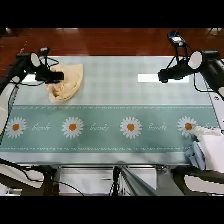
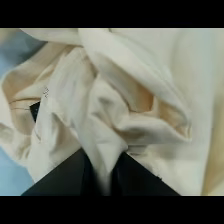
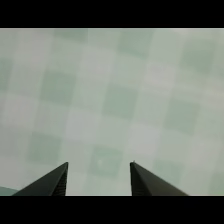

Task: Fold the shirts.

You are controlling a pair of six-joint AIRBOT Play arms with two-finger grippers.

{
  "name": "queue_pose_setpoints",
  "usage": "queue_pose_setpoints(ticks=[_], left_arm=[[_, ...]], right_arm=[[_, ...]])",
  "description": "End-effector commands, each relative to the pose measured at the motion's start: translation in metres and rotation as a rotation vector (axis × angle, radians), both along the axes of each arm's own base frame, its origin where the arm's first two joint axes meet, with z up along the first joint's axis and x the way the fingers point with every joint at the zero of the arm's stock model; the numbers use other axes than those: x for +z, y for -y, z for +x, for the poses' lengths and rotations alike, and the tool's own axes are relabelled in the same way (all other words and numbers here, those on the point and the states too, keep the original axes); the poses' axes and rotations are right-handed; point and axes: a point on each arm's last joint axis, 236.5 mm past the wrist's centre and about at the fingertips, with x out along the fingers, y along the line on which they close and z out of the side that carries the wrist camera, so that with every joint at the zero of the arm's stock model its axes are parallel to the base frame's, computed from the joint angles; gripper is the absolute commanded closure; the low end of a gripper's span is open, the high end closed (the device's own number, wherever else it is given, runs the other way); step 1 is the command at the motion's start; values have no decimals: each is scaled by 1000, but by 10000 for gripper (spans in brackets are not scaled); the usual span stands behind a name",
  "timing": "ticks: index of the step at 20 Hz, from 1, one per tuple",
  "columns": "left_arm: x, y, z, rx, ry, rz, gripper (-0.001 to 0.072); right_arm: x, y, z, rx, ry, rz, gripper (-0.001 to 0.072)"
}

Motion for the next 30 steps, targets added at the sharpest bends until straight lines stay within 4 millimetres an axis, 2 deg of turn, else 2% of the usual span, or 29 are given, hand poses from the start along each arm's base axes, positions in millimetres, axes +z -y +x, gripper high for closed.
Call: queue_pose_setpoints(ticks=[1,3,4,6,7,8,10,12,13,14,16,18,21,26,28,30], left_arm=[[99,0,25,1,178,3,673],[197,9,36,-13,386,-7,673],[250,17,33,-28,495,-11,673],[339,37,12,-66,679,-26,673],[374,48,-2,-87,751,-36,673],[404,60,-19,-113,814,-50,673],[440,91,-53,-181,886,-103,672],[457,135,-80,-275,911,-196,672],[456,155,-89,-320,900,-229,672],[450,177,-96,-376,874,-245,673],[421,219,-106,-472,796,-266,672],[374,260,-114,-558,682,-274,672],[277,315,-127,-667,465,-248,672],[108,367,-158,-781,110,-145,672],[54,380,-169,-811,6,-106,672],[13,387,-179,-827,-76,-81,672]], right_arm=[[-4,10,-11,3,-44,-47,243],[-2,25,-22,4,-81,-118,243],[1,36,-28,1,-96,-163,243],[11,58,-39,-16,-116,-254,243],[17,68,-44,-24,-124,-296,243],[23,77,-49,-33,-130,-334,243],[36,93,-59,-51,-140,-398,243],[44,103,-66,-66,-146,-435,243],[48,107,-69,-72,-150,-451,243],[49,109,-73,-78,-162,-459,243],[49,112,-80,-86,-191,-467,243],[48,113,-84,-90,-205,-471,243],[49,114,-84,-90,-205,-474,243],[50,113,-79,-86,-185,-475,243],[50,112,-76,-83,-173,-471,243],[50,109,-74,-79,-165,-459,243]])
